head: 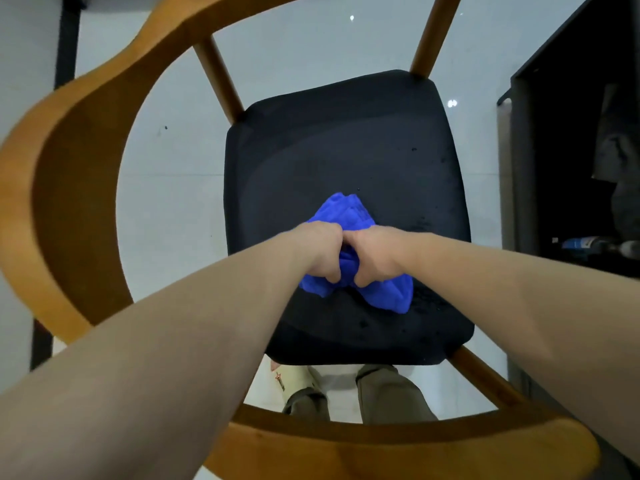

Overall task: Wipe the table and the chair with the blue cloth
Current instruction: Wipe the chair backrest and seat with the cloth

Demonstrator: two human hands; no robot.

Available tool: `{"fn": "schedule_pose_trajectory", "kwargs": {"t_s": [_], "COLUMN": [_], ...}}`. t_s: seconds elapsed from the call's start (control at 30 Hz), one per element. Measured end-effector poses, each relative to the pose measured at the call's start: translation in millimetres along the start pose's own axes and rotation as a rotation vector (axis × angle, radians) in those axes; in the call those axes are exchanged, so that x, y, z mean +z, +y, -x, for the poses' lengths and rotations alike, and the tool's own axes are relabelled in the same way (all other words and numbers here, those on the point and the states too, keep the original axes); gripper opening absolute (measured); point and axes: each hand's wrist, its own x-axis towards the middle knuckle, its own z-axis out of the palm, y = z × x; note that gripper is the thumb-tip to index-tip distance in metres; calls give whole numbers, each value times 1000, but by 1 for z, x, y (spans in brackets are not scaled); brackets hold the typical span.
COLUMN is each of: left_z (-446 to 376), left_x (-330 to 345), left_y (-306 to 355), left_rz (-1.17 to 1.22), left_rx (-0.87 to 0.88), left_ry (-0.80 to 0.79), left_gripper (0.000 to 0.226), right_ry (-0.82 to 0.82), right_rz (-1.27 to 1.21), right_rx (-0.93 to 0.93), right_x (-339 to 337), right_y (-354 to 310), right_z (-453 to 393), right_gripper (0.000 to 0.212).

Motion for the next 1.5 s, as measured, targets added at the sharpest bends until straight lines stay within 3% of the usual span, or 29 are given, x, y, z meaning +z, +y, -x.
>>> {"fn": "schedule_pose_trajectory", "kwargs": {"t_s": [0.3, 0.47, 0.67, 0.93, 1.03, 1.23, 1.4, 1.5], "left_z": [10, 17, 31, 16, 10, 9, 10, 3], "left_x": [57, 90, 121, 38, -14, -121, -184, -205], "left_y": [16, 29, 39, 34, 31, 31, 25, 21], "left_rz": [159, 241, 376, 273, 271, 174, -24, -172], "left_rx": [9, -28, -51, -19, -68, -81, -19, 15], "left_ry": [-158, -283, -370, -590, -627, -413, 65, 286], "left_gripper": [29, 26, 42, 48, 47, 38, 24, 20], "right_ry": [-247, -336, -473, -499, -407, -90, 430, 687], "right_rz": [-45, -49, 63, -86, -126, -196, -176, -78], "right_rx": [92, 84, 43, 85, 79, -24, -64, -25], "right_x": [46, 71, 82, 38, -2, -91, -139, -157], "right_y": [-6, -7, -16, -5, 5, 26, 45, 56], "right_z": [15, 27, 36, 22, 21, 32, 22, 9], "right_gripper": [78, 75, 61, 32, 36, 22, 19, 32]}}
